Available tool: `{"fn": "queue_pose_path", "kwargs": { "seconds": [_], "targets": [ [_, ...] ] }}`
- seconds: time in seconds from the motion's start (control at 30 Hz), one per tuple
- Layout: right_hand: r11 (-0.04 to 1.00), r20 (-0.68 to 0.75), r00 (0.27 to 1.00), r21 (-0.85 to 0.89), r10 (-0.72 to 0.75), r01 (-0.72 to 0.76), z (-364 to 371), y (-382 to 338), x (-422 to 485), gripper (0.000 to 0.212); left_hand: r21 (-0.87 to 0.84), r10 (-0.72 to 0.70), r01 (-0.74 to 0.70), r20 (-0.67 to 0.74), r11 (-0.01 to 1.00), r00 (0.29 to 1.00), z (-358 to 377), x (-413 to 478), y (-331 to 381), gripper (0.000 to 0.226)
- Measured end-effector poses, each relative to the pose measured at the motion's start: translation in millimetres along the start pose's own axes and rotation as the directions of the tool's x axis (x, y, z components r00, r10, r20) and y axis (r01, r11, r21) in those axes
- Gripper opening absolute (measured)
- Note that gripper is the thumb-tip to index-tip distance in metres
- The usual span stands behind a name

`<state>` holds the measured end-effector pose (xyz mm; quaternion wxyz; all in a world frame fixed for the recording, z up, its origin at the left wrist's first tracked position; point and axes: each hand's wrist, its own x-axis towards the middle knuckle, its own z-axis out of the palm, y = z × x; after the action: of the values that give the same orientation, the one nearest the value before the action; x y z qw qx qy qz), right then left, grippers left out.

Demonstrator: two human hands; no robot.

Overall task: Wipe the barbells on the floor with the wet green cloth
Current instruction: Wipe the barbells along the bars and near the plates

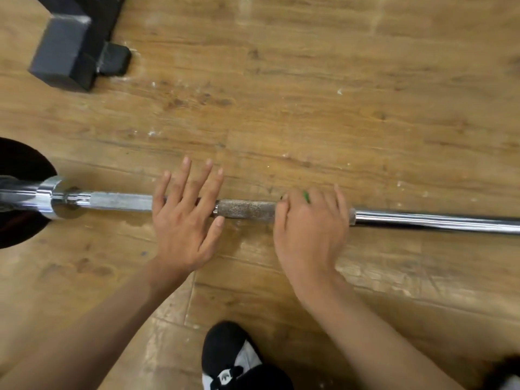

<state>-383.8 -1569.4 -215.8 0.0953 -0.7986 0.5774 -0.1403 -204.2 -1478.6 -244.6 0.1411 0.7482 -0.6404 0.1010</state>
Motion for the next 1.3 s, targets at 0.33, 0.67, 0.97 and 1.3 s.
{"fn": "queue_pose_path", "kwargs": {
  "seconds": [0.33,0.67,0.97,1.3],
  "targets": [
    [0.993,-0.106,0.994,-0.11,0.038,-0.05,-24,86,-17,0.029,-0.003,0.04,-0.04,0.007,0.999,0.999,-9,-22,-1,0.07],
    [0.958,-0.011,0.958,0.014,-0.287,0.287,-2,14,2,0.037,-0.01,-0.018,0.018,0.001,1.0,1.0,-1,-7,-2,0.065],
    [0.999,-0.203,0.979,-0.033,-0.004,-0.003,0,47,20,0.033,0.025,-0.096,0.098,-0.077,0.995,0.992,12,18,-2,0.058],
    [0.989,-0.171,0.977,-0.099,-0.13,0.114,-9,81,50,0.036,0.018,-0.097,0.098,-0.043,0.995,0.994,19,51,-8,0.071]
  ]
}}
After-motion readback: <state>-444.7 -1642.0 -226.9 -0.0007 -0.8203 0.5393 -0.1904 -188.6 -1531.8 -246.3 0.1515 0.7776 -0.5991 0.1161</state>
